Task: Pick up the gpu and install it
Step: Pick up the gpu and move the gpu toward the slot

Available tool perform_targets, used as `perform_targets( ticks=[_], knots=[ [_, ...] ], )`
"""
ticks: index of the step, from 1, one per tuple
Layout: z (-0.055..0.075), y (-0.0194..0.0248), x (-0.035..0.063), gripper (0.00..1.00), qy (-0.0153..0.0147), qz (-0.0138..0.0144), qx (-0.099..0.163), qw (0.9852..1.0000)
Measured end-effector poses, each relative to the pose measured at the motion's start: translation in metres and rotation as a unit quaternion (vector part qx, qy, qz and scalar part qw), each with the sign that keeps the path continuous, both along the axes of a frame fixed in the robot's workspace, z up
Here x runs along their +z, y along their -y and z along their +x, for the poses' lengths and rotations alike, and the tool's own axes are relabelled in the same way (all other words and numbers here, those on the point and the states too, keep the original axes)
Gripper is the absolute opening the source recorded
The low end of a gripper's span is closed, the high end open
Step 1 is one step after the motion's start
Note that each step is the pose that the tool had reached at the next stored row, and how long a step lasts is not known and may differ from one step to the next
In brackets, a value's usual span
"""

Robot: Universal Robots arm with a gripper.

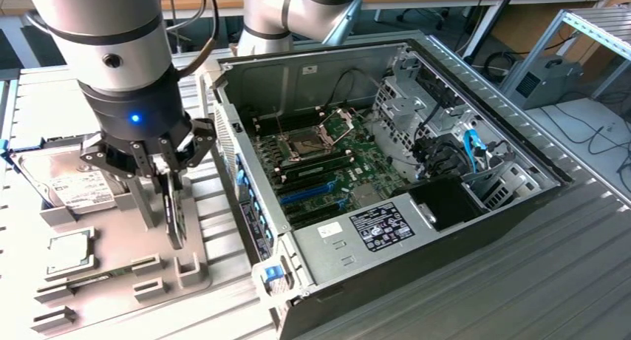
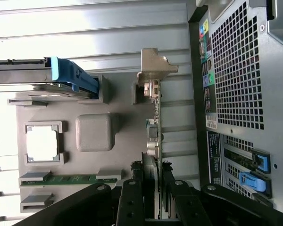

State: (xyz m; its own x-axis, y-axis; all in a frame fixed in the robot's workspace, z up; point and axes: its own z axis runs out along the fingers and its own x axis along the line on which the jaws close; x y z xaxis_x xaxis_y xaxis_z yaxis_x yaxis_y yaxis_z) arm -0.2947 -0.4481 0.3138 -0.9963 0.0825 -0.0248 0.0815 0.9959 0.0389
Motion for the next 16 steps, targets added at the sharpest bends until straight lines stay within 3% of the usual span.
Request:
perform_targets(
  ticks=[16],
  knots=[
    [0.000,0.0000,0.0125,0.27,0.0000,0.0000,0.000,1.0000]
  ],
)
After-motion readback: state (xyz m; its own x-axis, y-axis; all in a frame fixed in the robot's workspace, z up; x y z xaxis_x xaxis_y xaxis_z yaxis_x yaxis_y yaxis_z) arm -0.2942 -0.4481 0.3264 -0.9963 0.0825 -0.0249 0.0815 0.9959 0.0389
